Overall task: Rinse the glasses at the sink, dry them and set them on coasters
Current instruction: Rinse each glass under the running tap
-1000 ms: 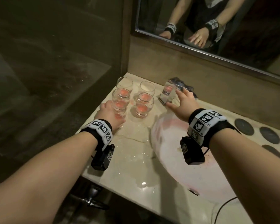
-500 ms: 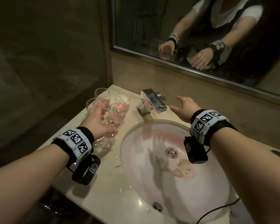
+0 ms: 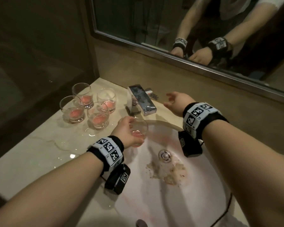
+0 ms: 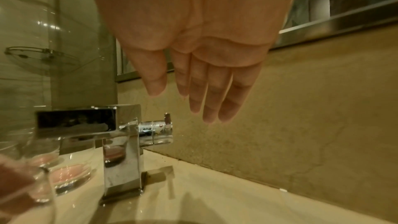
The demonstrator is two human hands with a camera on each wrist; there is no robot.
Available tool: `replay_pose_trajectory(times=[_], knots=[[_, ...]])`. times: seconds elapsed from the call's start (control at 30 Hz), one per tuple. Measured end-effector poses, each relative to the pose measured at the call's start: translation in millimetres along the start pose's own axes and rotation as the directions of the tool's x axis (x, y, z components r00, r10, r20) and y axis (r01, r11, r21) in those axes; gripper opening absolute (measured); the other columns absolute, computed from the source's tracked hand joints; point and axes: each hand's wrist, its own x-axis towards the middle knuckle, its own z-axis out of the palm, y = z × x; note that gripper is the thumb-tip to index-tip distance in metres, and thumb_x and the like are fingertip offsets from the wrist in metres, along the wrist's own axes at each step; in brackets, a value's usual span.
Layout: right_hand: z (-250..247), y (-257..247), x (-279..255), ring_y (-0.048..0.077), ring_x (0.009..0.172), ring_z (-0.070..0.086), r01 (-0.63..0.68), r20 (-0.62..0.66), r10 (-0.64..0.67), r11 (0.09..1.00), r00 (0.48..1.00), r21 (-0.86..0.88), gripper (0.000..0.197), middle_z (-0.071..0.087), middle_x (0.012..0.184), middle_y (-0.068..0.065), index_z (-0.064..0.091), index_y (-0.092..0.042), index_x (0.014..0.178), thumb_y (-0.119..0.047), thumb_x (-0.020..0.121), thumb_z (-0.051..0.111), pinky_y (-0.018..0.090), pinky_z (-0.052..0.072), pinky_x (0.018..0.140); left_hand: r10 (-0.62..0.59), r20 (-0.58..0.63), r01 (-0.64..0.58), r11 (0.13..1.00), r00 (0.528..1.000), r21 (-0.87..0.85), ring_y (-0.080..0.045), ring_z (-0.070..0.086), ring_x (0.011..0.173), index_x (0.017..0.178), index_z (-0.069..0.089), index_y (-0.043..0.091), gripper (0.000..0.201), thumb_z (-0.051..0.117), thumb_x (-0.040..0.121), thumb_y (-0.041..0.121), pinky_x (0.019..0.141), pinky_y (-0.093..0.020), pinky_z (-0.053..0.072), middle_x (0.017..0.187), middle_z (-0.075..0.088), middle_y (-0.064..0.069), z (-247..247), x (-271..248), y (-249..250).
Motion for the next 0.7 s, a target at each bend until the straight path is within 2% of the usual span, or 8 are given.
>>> replay_pose_trajectory(times=[0.13,0.3,0.37,0.43,0.57,0.63,0.7], knots=[[7,-14,31,0.021,0.129,0.046,0.029,0.017,-0.030,1.000,0.999,0.004,0.054,0.048,0.143,0.003,0.033,-0.020,0.146,-0.032,0.096,0.051,0.032,0.035,0.106,0.048,0.051,-0.048,0.999,0.998,-0.001,-0.016,0.047,0.121,0.139,0.033,0.012,0.098,0.088,0.058,0.022,0.105,-0.033,0.040,0.136,0.043,-0.005,12,19,-1],[19,-17,58,0.018,0.119,0.055,0.053,0.029,-0.052,0.998,0.998,-0.035,0.039,0.059,0.132,-0.003,0.052,-0.026,0.134,-0.032,0.095,0.053,0.028,0.040,0.097,0.076,0.088,-0.078,0.997,0.993,0.014,-0.015,0.048,0.122,0.138,0.033,0.018,0.099,0.088,0.056,0.029,0.106,-0.038,0.040,0.137,0.045,-0.001,21,33,-8],[22,-16,63,0.019,0.118,0.055,0.049,0.016,-0.048,0.998,0.999,-0.041,0.036,0.060,0.130,-0.003,0.055,-0.027,0.132,-0.030,0.096,0.053,0.029,0.041,0.099,0.091,0.092,-0.093,0.996,0.992,0.016,-0.014,0.048,0.122,0.137,0.033,0.019,0.098,0.088,0.056,0.030,0.106,-0.038,0.040,0.136,0.045,0.000,22,37,-12],[23,-16,68,0.019,0.117,0.056,0.048,0.007,-0.047,0.998,0.999,-0.042,0.034,0.061,0.129,-0.002,0.057,-0.026,0.130,-0.026,0.096,0.053,0.030,0.043,0.100,0.107,0.091,-0.109,0.994,0.990,0.019,-0.014,0.047,0.122,0.138,0.033,0.017,0.098,0.088,0.058,0.027,0.107,-0.036,0.038,0.137,0.043,-0.001,22,40,-14],[22,-12,77,0.016,0.114,0.058,0.056,0.001,-0.056,0.998,0.998,-0.021,0.032,0.063,0.125,-0.004,0.060,-0.026,0.126,-0.023,0.095,0.055,0.021,0.040,0.091,0.135,0.114,-0.136,0.991,0.984,0.001,-0.010,0.046,0.122,0.136,0.034,0.017,0.094,0.088,0.059,0.024,0.107,-0.029,0.037,0.135,0.042,0.002,20,44,-13],[22,-10,81,0.013,0.114,0.057,0.054,0.004,-0.054,0.999,0.999,0.005,0.031,0.063,0.125,-0.005,0.061,-0.026,0.126,-0.024,0.096,0.055,0.017,0.037,0.086,0.139,0.117,-0.140,0.990,0.983,-0.002,-0.007,0.044,0.118,0.135,0.034,0.015,0.092,0.088,0.060,0.022,0.103,-0.021,0.034,0.133,0.041,0.003,19,45,-11],[21,-8,84,0.013,0.114,0.057,0.055,0.013,-0.055,0.998,0.998,0.018,0.031,0.064,0.125,-0.005,0.061,-0.026,0.126,-0.024,0.096,0.055,0.017,0.037,0.088,0.146,0.115,-0.147,0.989,0.983,-0.004,-0.005,0.044,0.114,0.134,0.035,0.015,0.090,0.087,0.061,0.021,0.099,-0.018,0.033,0.132,0.041,0.003,18,47,-10]])
